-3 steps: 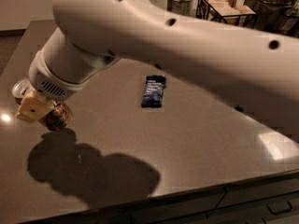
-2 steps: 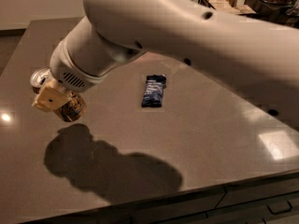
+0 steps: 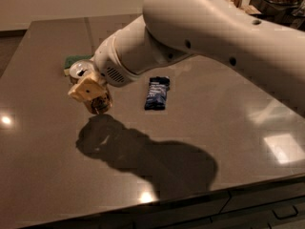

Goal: Move orange can near rxbar blueberry

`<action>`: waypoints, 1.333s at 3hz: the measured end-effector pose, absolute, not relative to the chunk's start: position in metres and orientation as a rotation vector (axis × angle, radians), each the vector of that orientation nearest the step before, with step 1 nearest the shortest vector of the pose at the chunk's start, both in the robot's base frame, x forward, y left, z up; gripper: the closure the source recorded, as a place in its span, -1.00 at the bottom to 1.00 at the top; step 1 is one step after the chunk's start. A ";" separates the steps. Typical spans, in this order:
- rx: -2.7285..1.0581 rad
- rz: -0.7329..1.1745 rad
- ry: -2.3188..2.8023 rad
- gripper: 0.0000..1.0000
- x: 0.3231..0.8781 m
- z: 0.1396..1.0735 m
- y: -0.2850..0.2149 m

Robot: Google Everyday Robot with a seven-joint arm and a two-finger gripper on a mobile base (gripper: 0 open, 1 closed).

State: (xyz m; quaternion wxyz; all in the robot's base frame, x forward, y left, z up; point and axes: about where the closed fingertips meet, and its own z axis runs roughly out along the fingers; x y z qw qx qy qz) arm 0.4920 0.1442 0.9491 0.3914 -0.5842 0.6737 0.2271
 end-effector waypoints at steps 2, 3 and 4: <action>-1.406 0.585 1.732 0.65 0.521 0.940 0.116; -1.381 0.599 1.750 0.19 0.532 0.930 0.106; -1.357 0.608 1.774 -0.28 0.542 0.921 0.093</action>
Offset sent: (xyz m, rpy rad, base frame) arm 0.0499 -0.0478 -0.0212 0.0604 0.0302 -0.0923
